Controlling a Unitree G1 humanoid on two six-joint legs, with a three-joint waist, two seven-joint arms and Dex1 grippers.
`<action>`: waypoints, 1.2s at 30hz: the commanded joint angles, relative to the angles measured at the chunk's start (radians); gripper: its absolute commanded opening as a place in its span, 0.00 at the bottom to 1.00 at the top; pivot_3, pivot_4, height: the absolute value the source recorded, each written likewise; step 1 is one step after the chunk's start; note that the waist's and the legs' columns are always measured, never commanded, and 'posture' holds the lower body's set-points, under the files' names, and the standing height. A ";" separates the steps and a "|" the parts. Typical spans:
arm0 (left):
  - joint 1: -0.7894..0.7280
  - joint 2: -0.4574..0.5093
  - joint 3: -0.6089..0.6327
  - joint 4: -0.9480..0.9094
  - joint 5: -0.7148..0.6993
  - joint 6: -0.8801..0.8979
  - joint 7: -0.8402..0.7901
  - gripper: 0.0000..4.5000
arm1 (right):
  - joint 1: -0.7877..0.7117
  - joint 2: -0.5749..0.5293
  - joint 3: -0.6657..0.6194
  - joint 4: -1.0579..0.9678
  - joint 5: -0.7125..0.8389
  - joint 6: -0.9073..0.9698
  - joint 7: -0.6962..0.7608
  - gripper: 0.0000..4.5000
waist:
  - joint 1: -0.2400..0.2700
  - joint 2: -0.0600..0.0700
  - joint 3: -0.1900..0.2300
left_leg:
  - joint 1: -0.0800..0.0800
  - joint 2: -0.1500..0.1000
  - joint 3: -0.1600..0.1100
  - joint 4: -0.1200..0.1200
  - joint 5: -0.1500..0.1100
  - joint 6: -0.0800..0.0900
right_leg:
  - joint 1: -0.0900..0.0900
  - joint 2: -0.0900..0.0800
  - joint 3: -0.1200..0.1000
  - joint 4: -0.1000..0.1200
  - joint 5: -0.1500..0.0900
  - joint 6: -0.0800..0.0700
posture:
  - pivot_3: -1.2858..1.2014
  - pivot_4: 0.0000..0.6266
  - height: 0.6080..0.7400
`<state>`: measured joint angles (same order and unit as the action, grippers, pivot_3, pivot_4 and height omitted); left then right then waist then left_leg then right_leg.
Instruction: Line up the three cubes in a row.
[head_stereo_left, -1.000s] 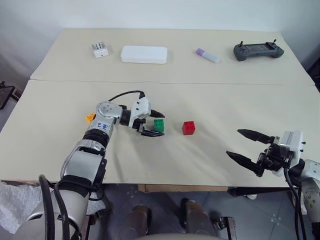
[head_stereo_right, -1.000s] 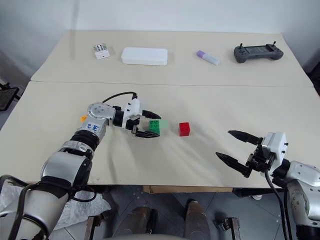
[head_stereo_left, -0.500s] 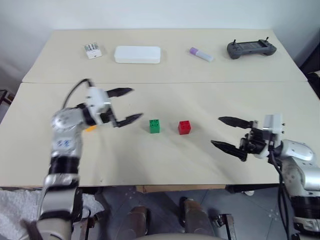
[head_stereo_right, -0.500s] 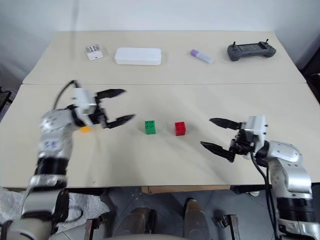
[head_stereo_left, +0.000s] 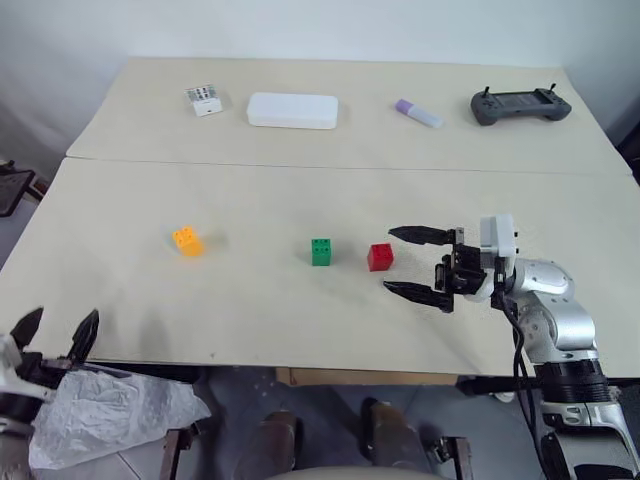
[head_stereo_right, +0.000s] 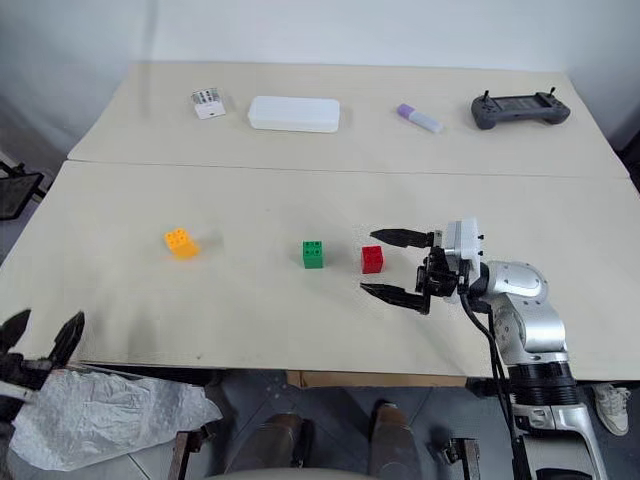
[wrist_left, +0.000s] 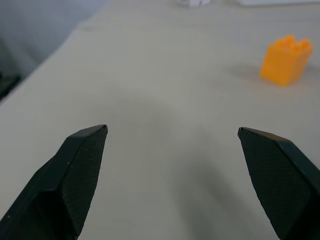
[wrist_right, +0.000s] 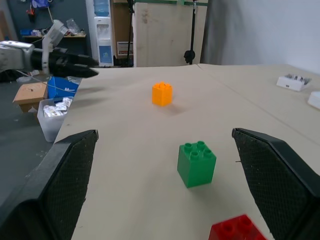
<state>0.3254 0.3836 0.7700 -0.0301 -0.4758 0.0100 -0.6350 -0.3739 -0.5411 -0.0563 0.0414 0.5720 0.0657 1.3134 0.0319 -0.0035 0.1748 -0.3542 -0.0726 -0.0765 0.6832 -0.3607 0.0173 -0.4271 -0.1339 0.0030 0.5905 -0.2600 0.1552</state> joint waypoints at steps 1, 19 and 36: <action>-0.003 -0.017 -0.067 -0.129 -0.019 0.017 0.034 0.98 | -0.003 -0.018 -0.043 -0.014 0.011 -0.018 -0.002 1.00 | 0.000 -0.001 0.000 | 0.000 0.000 0.000 0.000 0.000 0.000 | 0.000 0.000 0.000 0.000 0.000 0.000 | 0.52 0.24 1.00; -0.371 -0.183 -0.386 -0.192 0.258 0.237 0.601 0.98 | 0.085 -0.038 -0.064 -0.074 0.007 -0.002 -0.048 1.00 | -0.008 0.000 -0.001 | 0.000 0.003 0.003 0.000 -0.001 -0.002 | -0.002 0.005 0.001 0.003 0.000 0.000 | 0.52 0.24 1.00; -0.506 -0.221 -0.509 -0.144 0.302 0.341 0.686 0.86 | 0.133 -0.036 -0.072 -0.142 0.016 0.021 -0.104 1.00 | -0.008 0.000 -0.001 | 0.000 0.003 0.003 0.000 -0.001 -0.002 | -0.002 0.005 0.001 0.002 0.000 0.000 | 0.52 0.24 1.00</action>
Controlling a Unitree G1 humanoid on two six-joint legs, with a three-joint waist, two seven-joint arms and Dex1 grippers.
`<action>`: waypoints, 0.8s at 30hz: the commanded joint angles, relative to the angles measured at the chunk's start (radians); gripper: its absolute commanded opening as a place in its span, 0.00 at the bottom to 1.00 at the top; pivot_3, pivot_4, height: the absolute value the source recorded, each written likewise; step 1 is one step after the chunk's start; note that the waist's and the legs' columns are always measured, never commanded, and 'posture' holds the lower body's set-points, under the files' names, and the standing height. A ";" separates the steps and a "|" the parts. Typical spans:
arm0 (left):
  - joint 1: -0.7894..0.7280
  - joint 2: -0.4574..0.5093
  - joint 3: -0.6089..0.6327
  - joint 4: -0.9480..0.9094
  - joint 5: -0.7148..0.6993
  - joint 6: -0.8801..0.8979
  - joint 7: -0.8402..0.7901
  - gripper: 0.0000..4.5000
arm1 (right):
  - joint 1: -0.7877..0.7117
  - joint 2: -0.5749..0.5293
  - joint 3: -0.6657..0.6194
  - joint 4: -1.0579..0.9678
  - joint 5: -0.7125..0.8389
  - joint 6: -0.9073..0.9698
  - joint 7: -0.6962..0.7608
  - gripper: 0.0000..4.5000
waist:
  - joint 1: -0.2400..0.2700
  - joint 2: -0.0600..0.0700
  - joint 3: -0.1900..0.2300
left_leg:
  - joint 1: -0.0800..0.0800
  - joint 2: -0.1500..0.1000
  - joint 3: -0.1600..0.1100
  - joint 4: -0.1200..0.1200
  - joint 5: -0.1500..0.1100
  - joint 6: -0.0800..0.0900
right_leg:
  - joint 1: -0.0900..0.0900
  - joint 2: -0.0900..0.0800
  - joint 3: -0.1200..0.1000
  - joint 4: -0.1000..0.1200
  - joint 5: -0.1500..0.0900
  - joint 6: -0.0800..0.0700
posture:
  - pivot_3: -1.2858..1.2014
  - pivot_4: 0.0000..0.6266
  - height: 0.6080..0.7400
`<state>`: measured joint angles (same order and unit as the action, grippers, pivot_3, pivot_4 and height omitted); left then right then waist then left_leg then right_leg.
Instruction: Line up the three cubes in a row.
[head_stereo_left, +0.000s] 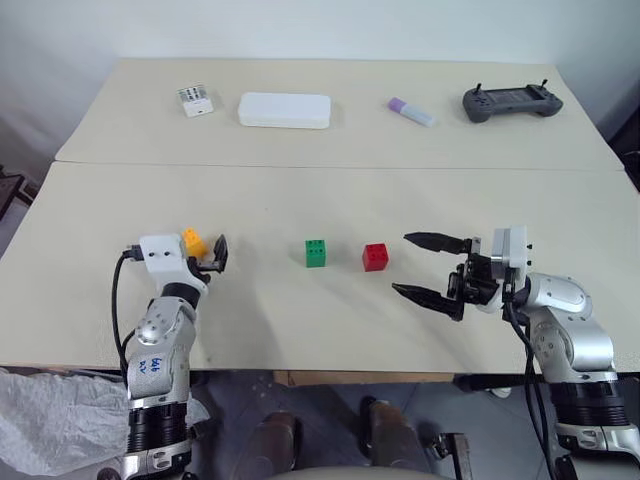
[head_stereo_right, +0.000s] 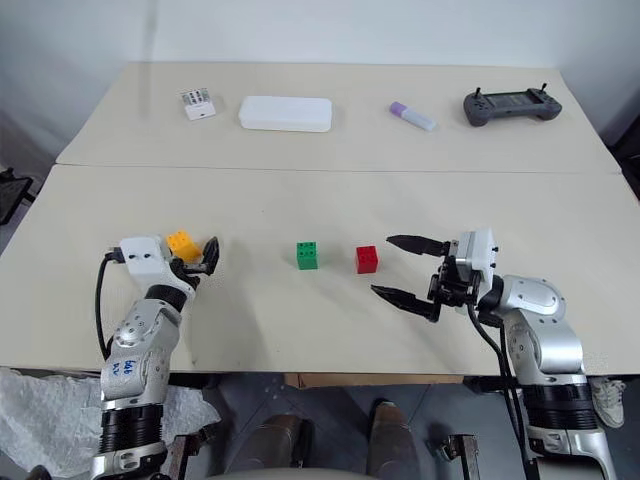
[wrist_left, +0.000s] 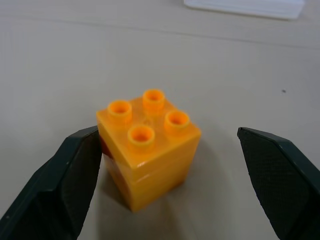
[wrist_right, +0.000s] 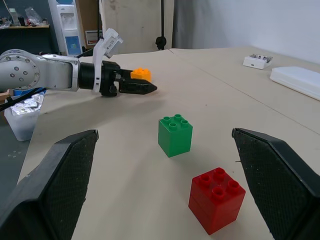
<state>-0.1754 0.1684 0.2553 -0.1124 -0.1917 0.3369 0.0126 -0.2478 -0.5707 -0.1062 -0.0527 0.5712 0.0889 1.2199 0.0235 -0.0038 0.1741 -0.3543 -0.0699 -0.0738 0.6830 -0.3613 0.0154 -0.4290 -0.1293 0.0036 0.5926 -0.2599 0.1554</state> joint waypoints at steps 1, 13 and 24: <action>-0.006 -0.010 0.006 -0.069 0.020 0.020 0.049 0.79 | 0.010 -0.007 -0.023 -0.050 0.018 -0.002 -0.012 1.00 | 0.001 0.000 0.000 | 0.000 0.000 0.000 0.000 0.000 0.000 | 0.000 0.000 0.000 0.000 0.000 0.000 | 0.52 0.24 1.00; 0.002 0.018 0.005 -0.074 -0.004 0.028 -0.007 0.46 | 0.016 -0.015 -0.025 -0.060 0.022 0.008 -0.018 1.00 | 0.002 0.000 0.000 | 0.000 -0.001 0.000 0.000 0.000 0.000 | 0.000 0.000 0.000 0.000 0.000 0.000 | 0.52 0.24 1.00; 0.019 -0.009 0.011 -0.123 0.006 0.050 0.030 0.99 | 0.035 -0.029 -0.044 -0.084 0.026 0.022 -0.026 1.00 | 0.003 0.000 0.000 | 0.000 -0.001 0.000 0.000 0.000 0.000 | 0.000 -0.001 0.000 0.000 0.000 0.000 | 0.52 0.24 1.00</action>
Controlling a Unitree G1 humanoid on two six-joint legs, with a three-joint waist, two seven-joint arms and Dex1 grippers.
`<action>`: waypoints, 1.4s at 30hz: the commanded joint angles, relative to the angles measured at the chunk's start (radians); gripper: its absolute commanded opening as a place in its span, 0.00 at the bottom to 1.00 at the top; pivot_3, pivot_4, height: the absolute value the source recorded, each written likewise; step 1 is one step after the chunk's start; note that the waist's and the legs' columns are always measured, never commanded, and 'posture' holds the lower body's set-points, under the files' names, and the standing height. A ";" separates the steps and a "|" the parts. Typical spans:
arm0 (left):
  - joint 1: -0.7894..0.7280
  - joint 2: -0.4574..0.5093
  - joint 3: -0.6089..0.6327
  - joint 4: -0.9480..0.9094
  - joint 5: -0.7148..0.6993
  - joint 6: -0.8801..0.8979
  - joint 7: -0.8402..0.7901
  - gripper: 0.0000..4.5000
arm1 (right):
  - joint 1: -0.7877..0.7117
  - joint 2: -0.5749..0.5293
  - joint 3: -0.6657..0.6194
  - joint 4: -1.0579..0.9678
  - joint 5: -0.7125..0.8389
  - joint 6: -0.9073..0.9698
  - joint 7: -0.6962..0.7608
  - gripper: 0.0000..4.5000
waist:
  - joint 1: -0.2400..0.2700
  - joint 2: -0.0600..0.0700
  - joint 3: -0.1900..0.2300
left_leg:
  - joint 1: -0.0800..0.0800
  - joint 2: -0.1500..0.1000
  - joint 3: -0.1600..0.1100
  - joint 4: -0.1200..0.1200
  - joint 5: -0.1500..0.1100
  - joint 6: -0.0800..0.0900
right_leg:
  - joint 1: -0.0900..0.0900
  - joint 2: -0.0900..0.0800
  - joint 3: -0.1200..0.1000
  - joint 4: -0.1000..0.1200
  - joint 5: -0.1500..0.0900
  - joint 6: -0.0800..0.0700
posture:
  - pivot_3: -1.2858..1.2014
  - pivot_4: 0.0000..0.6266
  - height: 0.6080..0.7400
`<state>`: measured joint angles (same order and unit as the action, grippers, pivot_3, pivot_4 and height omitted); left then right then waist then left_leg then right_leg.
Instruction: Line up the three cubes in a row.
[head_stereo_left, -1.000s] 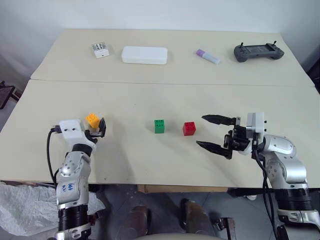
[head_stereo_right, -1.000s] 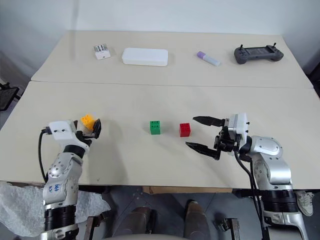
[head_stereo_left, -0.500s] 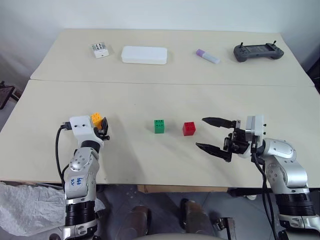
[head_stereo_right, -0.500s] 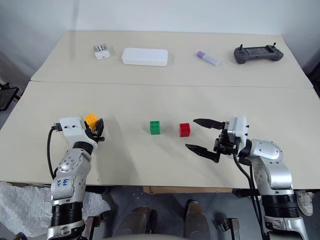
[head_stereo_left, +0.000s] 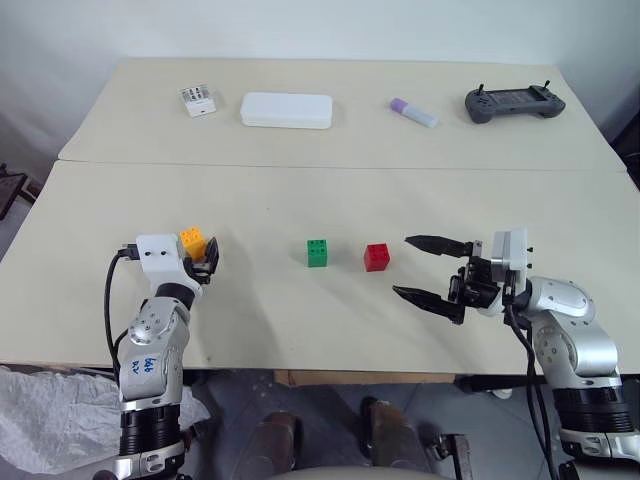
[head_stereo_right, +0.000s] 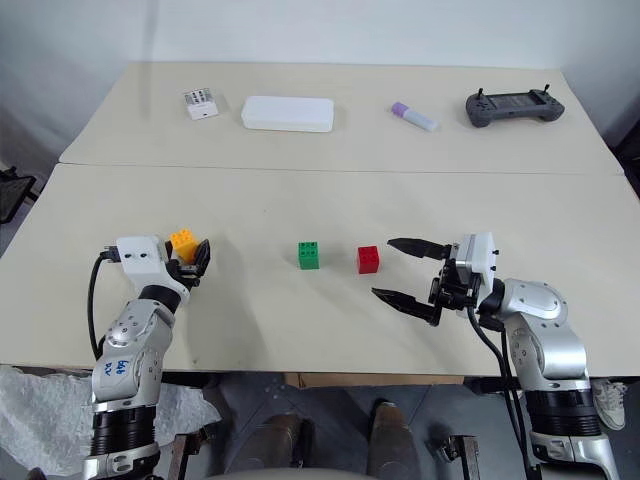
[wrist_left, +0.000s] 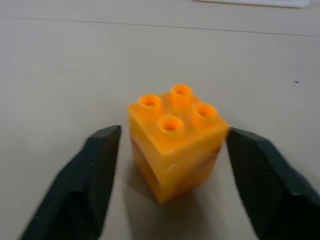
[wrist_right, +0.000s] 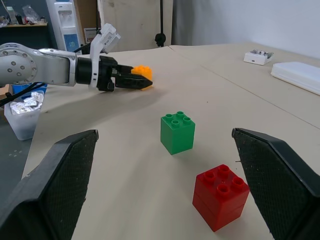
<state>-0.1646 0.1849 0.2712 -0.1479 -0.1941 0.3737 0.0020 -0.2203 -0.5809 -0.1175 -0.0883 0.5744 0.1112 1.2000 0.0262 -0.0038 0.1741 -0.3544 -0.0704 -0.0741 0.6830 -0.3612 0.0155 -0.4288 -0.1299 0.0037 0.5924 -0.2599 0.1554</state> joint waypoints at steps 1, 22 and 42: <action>0.010 -0.035 -0.015 -0.105 0.015 0.022 0.051 0.99 | 0.008 -0.019 -0.035 -0.049 0.024 0.002 -0.008 1.00 | 0.001 0.000 0.000 | 0.000 0.000 0.000 0.000 0.000 0.000 | 0.000 0.000 0.000 0.000 0.000 0.000 | 0.52 0.24 1.00; -0.056 -0.136 -0.066 -0.126 0.102 0.101 0.199 0.59 | -0.004 -0.035 -0.042 -0.044 0.026 0.012 -0.005 1.00 | 0.001 0.000 0.000 | 0.000 -0.001 0.000 0.000 0.000 0.000 | 0.000 0.000 0.000 0.000 0.000 0.000 | 0.52 0.24 1.00; -0.557 0.447 -0.243 0.834 -0.075 -0.530 -1.363 0.34 | 0.080 -0.082 -0.133 -0.078 0.034 0.005 -0.017 1.00 | -0.002 0.000 0.000 | -0.001 -0.004 0.000 0.000 0.000 0.002 | 0.000 -0.002 -0.005 -0.001 0.000 0.000 | 0.52 0.24 1.00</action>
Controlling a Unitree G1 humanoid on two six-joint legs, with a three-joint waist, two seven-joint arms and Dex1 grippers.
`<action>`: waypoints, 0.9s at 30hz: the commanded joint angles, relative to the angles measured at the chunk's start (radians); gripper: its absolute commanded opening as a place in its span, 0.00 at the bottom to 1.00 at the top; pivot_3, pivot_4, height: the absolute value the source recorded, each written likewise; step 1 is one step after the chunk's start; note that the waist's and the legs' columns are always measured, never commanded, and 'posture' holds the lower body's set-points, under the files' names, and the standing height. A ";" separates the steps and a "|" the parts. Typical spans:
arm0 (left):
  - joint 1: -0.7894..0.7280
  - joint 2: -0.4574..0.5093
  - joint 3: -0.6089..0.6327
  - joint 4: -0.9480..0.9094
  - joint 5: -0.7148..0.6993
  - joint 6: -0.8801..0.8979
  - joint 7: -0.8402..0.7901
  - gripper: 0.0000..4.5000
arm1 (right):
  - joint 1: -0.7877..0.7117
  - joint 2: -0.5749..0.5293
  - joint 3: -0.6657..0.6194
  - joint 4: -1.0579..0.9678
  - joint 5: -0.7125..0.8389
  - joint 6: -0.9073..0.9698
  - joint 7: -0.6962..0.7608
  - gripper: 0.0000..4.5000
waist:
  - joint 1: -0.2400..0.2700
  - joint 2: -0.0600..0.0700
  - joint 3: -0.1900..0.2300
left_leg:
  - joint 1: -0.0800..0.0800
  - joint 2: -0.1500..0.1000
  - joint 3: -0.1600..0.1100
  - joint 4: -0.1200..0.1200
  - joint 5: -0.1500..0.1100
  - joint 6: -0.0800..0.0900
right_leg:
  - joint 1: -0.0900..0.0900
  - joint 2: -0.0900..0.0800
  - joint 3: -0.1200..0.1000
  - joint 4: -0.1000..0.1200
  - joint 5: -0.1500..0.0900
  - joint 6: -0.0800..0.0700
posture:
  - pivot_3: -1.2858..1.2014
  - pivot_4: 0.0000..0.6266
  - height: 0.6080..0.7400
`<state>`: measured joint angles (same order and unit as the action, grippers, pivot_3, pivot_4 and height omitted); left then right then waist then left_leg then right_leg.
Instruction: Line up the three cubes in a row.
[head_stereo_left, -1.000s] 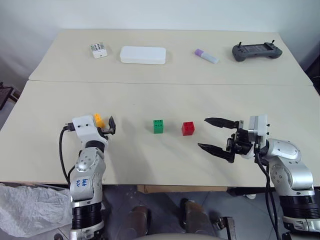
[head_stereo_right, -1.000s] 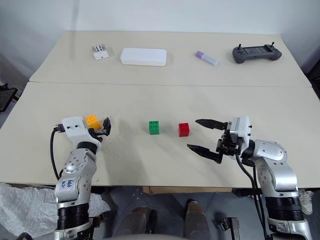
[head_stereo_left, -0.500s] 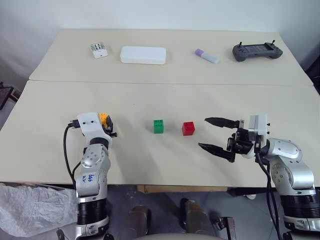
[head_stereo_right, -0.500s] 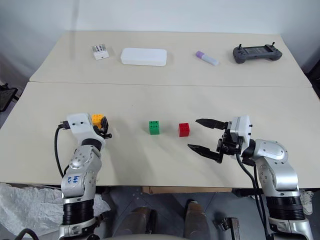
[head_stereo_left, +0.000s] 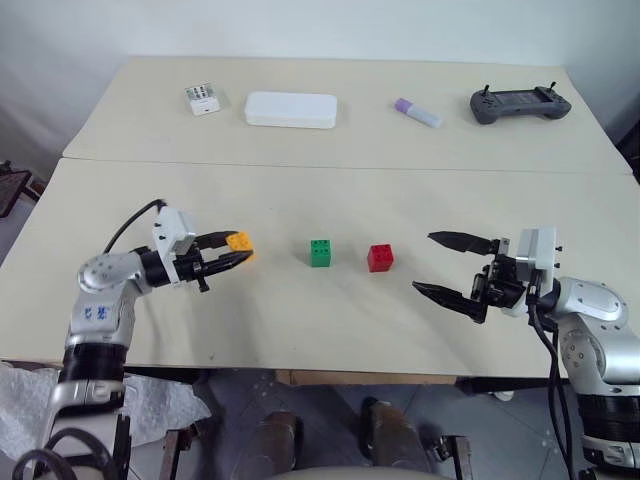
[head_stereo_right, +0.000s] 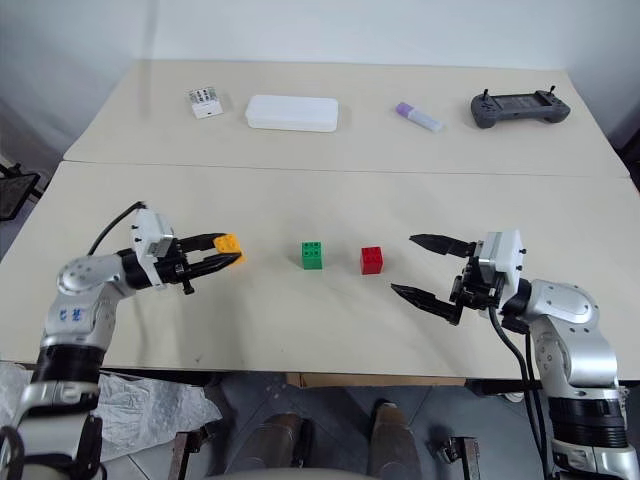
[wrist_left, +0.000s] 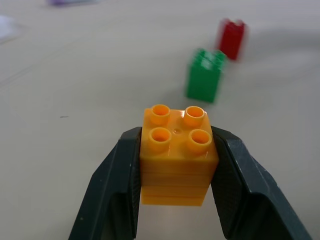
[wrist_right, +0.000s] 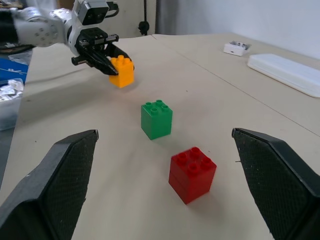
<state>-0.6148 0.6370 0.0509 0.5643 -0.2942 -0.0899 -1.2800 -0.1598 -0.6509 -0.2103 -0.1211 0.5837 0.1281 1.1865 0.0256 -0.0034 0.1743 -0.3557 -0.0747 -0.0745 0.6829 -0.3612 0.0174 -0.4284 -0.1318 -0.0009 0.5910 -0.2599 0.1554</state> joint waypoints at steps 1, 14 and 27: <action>-0.138 -0.013 -0.025 0.165 0.026 -0.082 -0.101 0.34 | 0.025 -0.012 -0.042 -0.050 0.025 -0.012 -0.007 1.00 | -0.002 0.000 0.000 | 0.000 0.000 0.000 0.000 0.000 0.000 | 0.000 0.000 -0.001 0.000 0.000 0.000 | 0.52 0.24 1.00; -0.388 -0.120 -0.083 0.628 0.182 -0.368 -0.213 0.34 | 0.158 -0.032 -0.109 -0.134 0.057 0.007 -0.027 1.00 | -0.005 -0.001 0.000 | -0.001 0.001 0.003 0.001 -0.002 0.002 | -0.001 0.000 -0.009 0.000 0.000 0.000 | 0.52 0.24 1.00; -0.382 -0.088 -0.047 0.676 0.211 -0.392 -0.215 0.56 | 0.212 -0.048 -0.134 -0.153 0.067 0.020 -0.030 1.00 | -0.004 -0.001 0.000 | -0.001 0.001 0.003 0.001 -0.002 0.002 | -0.001 0.000 -0.009 0.001 0.000 0.001 | 0.52 0.24 1.00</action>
<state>-0.9889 0.5231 -0.0166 1.2339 -0.0858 -0.4799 -1.4953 0.0483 -0.6805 -0.3125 -0.2363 0.6234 0.1421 1.1546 0.0219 -0.0040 0.1746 -0.3565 -0.0740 -0.0713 0.6842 -0.3630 0.0197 -0.4295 -0.1321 -0.0100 0.5919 -0.2595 0.1561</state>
